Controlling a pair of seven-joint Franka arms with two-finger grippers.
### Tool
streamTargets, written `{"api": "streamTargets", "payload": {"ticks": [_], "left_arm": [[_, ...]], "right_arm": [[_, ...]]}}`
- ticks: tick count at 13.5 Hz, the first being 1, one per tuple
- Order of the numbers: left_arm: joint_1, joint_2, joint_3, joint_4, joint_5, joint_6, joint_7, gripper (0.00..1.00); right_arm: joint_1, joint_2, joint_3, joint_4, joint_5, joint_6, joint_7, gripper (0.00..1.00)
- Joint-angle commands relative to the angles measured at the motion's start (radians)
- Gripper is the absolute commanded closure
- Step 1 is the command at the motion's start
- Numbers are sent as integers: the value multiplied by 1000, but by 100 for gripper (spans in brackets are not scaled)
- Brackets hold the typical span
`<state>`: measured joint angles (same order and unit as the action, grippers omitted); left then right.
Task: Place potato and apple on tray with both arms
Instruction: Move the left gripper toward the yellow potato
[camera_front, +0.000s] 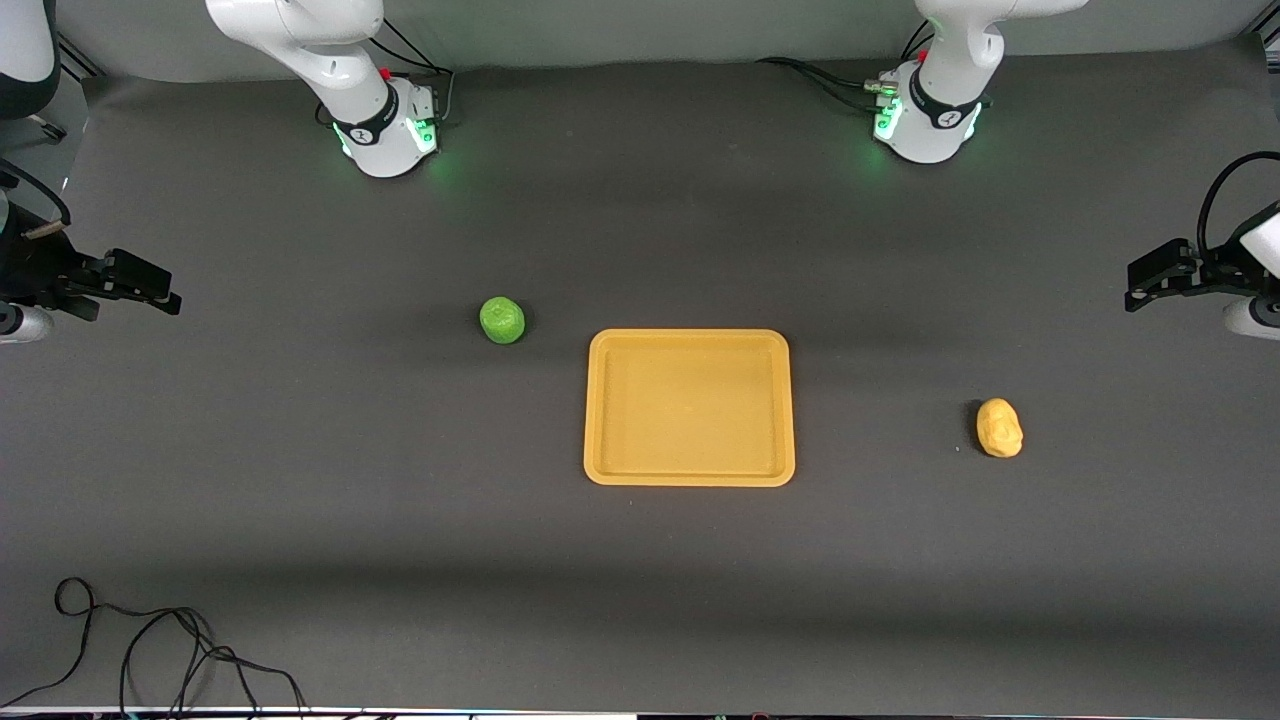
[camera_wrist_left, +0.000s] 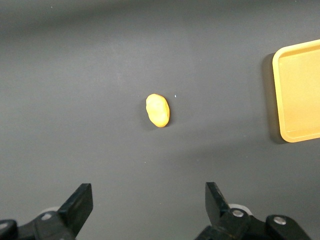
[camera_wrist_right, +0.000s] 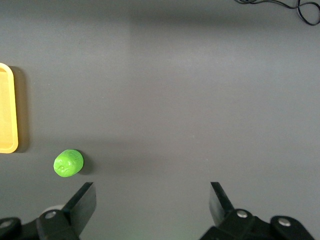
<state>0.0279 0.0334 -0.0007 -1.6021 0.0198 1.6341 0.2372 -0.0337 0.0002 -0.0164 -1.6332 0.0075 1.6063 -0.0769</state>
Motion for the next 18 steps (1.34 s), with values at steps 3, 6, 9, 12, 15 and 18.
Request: {"api": "streamTargets", "payload": {"ticks": [3, 6, 9, 12, 15, 18], "left_arm": [[3, -10, 5, -15, -1, 6, 7, 0], [0, -10, 4, -9, -1, 6, 2, 0], [-2, -9, 4, -9, -3, 4, 5, 0], [0, -9, 2, -13, -11, 3, -2, 0], [4, 0, 5, -13, -35, -2, -2, 1], [21, 45, 4, -28, -46, 3, -15, 1]], "right_arm": [[15, -3, -11, 12, -18, -11, -14, 0], [14, 0, -11, 12, -12, -11, -3, 0], [15, 29, -13, 44, -11, -11, -3, 0], [14, 40, -11, 61, -11, -11, -3, 0], [14, 41, -11, 67, -11, -11, -3, 0], [12, 41, -13, 67, -9, -11, -3, 0]]}}
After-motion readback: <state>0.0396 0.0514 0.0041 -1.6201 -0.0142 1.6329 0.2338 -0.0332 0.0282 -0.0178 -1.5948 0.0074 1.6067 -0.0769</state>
